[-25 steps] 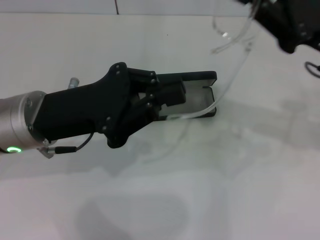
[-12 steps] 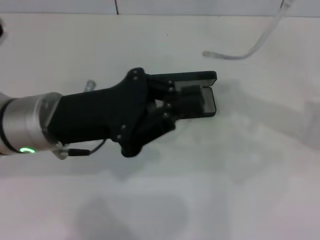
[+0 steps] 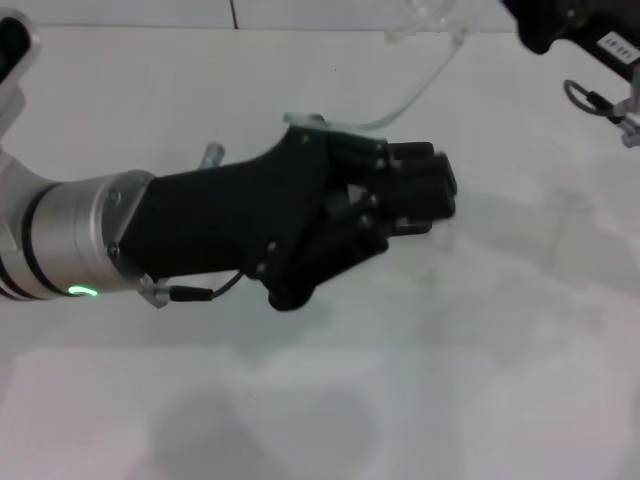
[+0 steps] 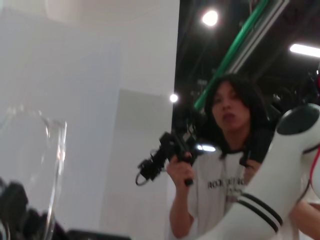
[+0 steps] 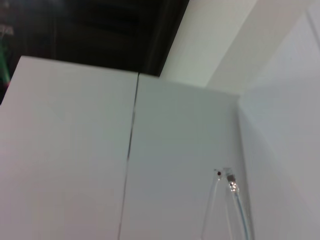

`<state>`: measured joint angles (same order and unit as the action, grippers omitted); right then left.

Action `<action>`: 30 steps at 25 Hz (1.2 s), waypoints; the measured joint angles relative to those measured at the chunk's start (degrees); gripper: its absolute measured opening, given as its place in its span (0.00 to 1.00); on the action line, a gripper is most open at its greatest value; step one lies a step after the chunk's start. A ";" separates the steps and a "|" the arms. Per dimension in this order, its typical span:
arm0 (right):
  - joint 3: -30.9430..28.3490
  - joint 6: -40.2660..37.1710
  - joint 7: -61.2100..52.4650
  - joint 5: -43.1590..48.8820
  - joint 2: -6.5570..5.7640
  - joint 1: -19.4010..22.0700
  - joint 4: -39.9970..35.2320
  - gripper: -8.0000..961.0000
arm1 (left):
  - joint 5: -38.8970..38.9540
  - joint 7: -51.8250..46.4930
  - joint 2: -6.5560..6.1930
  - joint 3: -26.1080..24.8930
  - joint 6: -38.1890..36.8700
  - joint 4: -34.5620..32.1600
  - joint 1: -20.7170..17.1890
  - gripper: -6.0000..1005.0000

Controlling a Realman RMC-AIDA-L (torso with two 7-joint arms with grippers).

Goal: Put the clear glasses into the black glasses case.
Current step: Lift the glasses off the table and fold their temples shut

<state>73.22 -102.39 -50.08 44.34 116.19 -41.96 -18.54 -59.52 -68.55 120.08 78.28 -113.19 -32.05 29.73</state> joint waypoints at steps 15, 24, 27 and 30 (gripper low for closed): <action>10.34 6.72 1.61 -0.04 0.00 -2.12 -1.10 0.14 | 6.90 1.72 0.08 -0.25 0.46 3.61 0.27 0.07; 15.21 10.06 1.64 -0.49 0.00 -1.22 -4.69 0.14 | 9.17 3.20 -0.30 -0.53 2.77 7.26 -0.06 0.07; 14.96 10.13 1.65 -1.67 0.00 -0.44 -4.84 0.14 | 9.18 3.38 -0.32 -0.53 2.88 7.63 -0.33 0.07; 14.81 10.65 1.65 -2.12 -0.01 0.52 -5.67 0.14 | 8.92 3.41 -0.33 -0.45 2.88 7.83 -0.43 0.07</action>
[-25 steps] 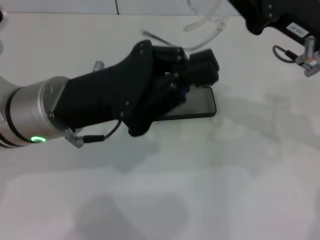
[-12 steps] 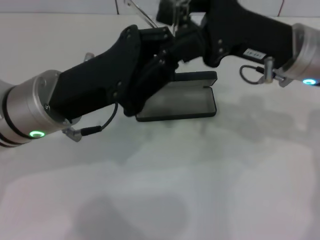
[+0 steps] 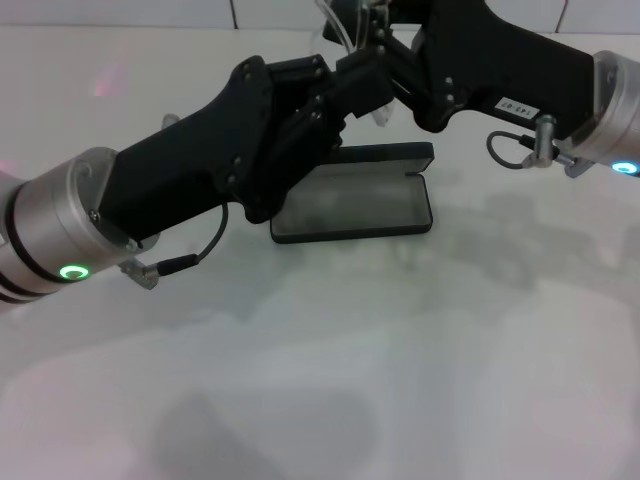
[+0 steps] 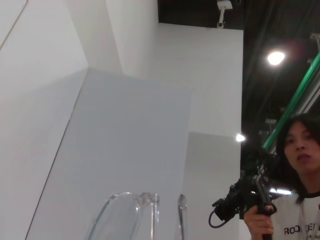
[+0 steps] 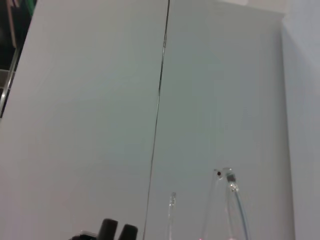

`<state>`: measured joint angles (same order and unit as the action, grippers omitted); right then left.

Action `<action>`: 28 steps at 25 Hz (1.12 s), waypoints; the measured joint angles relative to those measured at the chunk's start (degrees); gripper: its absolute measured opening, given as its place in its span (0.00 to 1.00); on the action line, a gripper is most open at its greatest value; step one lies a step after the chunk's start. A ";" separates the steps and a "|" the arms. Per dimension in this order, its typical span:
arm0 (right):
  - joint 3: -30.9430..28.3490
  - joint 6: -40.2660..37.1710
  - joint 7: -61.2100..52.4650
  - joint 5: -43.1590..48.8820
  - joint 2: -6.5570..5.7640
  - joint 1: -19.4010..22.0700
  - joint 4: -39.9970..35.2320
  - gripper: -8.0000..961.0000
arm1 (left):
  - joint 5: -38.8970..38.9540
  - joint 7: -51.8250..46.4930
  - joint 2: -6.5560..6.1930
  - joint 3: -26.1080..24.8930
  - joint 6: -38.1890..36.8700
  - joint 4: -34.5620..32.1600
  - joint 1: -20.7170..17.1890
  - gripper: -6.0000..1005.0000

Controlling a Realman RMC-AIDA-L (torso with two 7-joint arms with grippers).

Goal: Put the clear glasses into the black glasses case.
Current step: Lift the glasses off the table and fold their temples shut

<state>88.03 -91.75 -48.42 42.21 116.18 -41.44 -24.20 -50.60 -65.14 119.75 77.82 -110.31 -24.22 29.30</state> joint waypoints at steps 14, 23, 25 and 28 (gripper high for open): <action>6.09 4.47 0.01 0.10 0.00 -0.04 -1.93 0.14 | 0.14 0.40 0.02 -0.31 0.04 0.57 0.10 0.07; 6.63 5.49 0.12 0.31 0.00 0.14 -2.70 0.13 | 0.25 1.05 -0.05 -0.75 1.46 1.55 0.31 0.07; 6.63 5.77 0.46 0.33 0.00 0.17 -2.70 0.13 | 0.26 1.06 -0.05 -0.75 1.52 1.56 0.37 0.07; 6.63 6.52 0.82 0.35 0.00 0.28 -2.82 0.13 | 0.30 1.07 -0.07 -0.75 1.50 1.56 0.30 0.07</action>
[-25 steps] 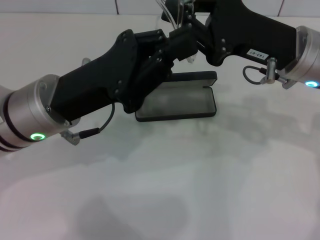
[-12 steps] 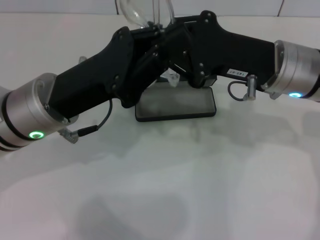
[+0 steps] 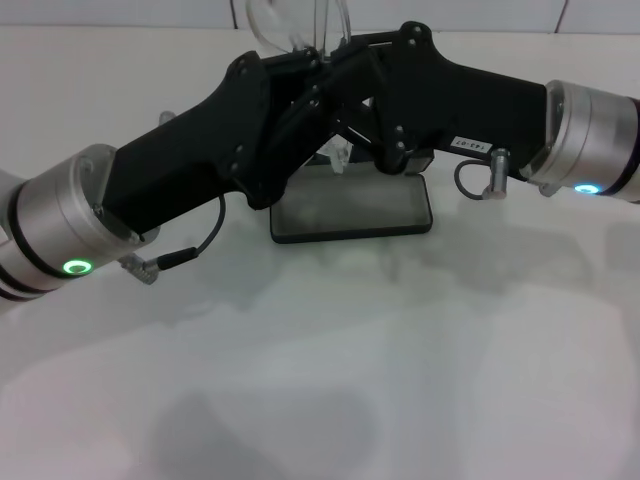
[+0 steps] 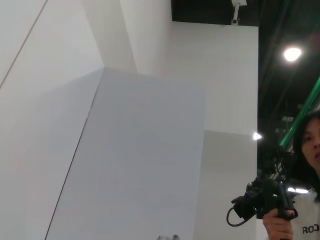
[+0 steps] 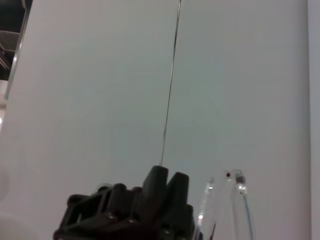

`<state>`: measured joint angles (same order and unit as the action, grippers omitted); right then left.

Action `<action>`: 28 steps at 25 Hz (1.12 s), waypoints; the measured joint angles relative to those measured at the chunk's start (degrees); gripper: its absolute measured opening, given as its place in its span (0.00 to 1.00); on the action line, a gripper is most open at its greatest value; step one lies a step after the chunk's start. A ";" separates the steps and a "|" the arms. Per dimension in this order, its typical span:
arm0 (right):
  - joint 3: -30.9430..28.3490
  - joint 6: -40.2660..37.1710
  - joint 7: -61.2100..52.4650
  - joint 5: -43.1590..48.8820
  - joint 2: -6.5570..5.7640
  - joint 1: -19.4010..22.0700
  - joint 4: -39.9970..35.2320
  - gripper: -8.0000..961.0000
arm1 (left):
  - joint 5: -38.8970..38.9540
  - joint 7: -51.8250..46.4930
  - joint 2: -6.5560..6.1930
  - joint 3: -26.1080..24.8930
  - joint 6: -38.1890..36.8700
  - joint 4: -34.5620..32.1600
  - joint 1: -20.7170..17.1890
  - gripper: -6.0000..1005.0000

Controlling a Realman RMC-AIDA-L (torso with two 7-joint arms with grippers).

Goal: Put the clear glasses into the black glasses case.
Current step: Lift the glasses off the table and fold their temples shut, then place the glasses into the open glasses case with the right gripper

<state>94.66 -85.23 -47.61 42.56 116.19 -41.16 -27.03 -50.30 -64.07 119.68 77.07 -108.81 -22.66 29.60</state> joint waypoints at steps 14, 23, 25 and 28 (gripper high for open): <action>-1.38 13.02 -20.04 21.71 -3.69 11.19 -29.38 0.13 | -0.21 -1.56 -8.59 -5.32 -5.50 -1.36 -6.36 0.07; 4.05 19.00 -60.67 76.06 -0.25 17.79 -67.27 0.13 | -1.68 -4.36 -12.37 -14.42 -5.03 -4.67 -10.04 0.07; 7.99 20.80 -65.29 82.23 -0.15 16.74 -68.85 0.13 | -3.04 -4.08 -11.96 -15.36 -4.82 -4.64 -10.10 0.07; 12.78 24.55 -71.05 91.02 -0.05 15.25 -69.44 0.13 | -5.64 -3.63 -11.00 -16.77 -4.57 -4.37 -9.85 0.07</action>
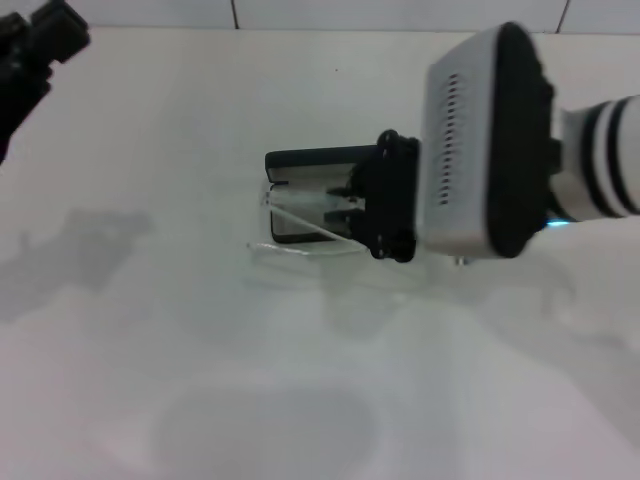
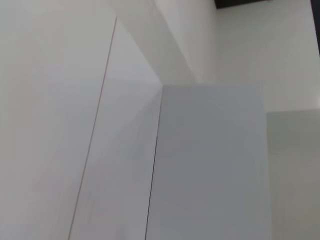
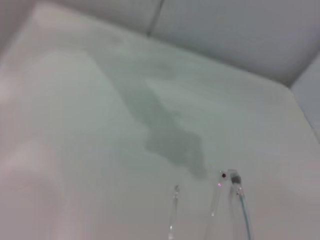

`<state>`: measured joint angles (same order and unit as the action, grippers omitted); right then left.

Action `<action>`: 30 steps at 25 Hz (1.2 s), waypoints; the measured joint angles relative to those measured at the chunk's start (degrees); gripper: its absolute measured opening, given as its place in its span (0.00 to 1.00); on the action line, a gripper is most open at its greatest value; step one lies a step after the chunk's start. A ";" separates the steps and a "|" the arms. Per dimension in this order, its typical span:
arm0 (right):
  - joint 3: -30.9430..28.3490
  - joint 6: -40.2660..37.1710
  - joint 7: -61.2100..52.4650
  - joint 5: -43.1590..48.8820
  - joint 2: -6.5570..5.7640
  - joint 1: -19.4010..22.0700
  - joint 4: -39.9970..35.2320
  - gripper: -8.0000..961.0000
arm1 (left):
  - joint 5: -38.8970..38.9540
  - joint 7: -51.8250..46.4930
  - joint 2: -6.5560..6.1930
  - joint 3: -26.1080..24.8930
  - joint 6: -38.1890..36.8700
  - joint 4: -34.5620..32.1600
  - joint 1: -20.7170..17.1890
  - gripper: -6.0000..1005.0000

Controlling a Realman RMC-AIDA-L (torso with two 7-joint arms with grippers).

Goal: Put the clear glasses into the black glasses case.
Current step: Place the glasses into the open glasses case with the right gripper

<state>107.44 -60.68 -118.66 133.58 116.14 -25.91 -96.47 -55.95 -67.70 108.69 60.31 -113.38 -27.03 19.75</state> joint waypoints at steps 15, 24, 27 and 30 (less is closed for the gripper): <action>8.21 11.60 -6.34 14.32 0.05 -4.14 9.18 0.13 | -1.58 0.73 2.43 -0.89 0.03 0.64 -0.41 0.07; 11.47 17.46 -6.39 18.27 0.04 -6.16 14.39 0.13 | -1.71 0.60 2.90 -0.90 0.00 1.03 -0.42 0.07; 12.41 19.76 -6.39 19.48 0.04 -6.19 15.55 0.13 | -1.72 0.68 2.98 -0.90 0.01 1.30 -0.42 0.07; 12.77 20.96 -6.39 19.66 0.04 -6.75 16.91 0.13 | -1.72 0.69 3.17 -0.90 0.16 1.30 -0.42 0.07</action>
<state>120.21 -39.72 -125.05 153.24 116.18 -32.65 -79.57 -57.66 -67.01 111.85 59.41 -113.22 -25.72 19.33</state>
